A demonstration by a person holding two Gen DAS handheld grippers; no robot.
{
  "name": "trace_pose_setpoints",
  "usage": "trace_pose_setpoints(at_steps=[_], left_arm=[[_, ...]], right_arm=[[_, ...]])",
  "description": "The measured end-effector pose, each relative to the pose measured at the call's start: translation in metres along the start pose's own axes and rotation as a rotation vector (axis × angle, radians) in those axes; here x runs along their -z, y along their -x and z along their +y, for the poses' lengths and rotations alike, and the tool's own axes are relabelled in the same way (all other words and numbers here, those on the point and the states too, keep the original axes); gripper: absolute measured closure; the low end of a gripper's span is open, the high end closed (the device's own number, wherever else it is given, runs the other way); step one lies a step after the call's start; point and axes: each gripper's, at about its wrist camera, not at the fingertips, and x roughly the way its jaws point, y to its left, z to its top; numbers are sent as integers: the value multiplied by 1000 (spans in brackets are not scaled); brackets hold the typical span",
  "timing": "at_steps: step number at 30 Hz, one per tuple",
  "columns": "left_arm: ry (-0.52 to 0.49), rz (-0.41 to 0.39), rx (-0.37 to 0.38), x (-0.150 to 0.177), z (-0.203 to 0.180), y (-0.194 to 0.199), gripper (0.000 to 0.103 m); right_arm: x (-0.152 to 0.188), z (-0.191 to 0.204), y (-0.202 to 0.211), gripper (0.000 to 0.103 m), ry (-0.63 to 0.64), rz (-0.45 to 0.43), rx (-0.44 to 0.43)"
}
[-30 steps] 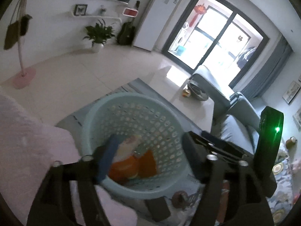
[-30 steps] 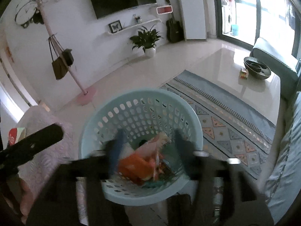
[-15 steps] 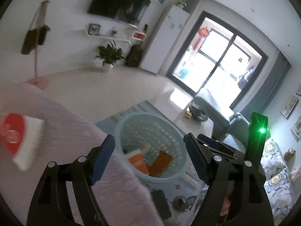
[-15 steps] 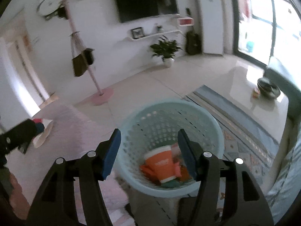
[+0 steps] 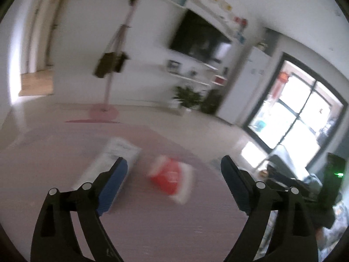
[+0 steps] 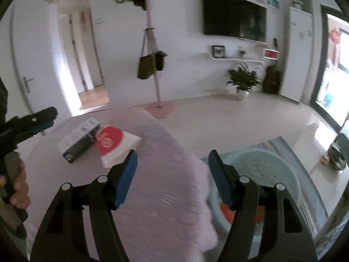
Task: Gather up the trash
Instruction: 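Move both open tools back over the table, then grasp the white milk carton with the left tool while the right tool grasps the red-and-white paper cup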
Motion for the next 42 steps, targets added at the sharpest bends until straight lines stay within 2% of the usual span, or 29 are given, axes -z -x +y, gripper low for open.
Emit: trace_pose_setpoints(at_steps=[3,8,11,14,15,18,23,25,27,28,31,33,36,39,42], left_arm=[[29,49,-81,-4,26,-12,14],[44,130,-132,0,50,-41,14],[24,166,-187,5,56,-60,14],[15,164,-300,7,64,-67,14],[26,158,-306,7,69,-69,14],[73,166,-246,6,81,-73,14],[40,188,-211,8,78,-78,15],[10,196,-238,9,73,-81,22],[-3,212,-289,12,71,-85,29],[-2,201,-295,12,71,-82,31],[47,163,-285,12,78,-71,39],[87,125,-280,11,85,-63,46],[125,98,-279,11,91,-57,47],[121,89,-267,13,89,-55,47],[117,83,-262,15,89,-52,47]], right_arm=[[-4,19,-8,39,27,5,-19],[-5,42,-23,34,45,39,-49],[-10,49,-36,33,11,69,-85],[-14,52,-51,33,-31,107,-102],[-15,52,-58,30,-46,120,-92],[-21,50,-79,27,-107,156,-53],[-22,52,-113,24,-231,218,-111],[-19,61,-124,23,-255,242,-108],[-17,66,-127,22,-267,243,-30],[-18,69,-129,21,-273,246,-8],[-19,76,-132,20,-305,251,-46],[-20,81,-135,14,-317,251,-30],[-19,90,-147,13,-344,268,-18],[-16,96,-163,13,-383,314,-32],[-16,101,-168,13,-358,295,25]])
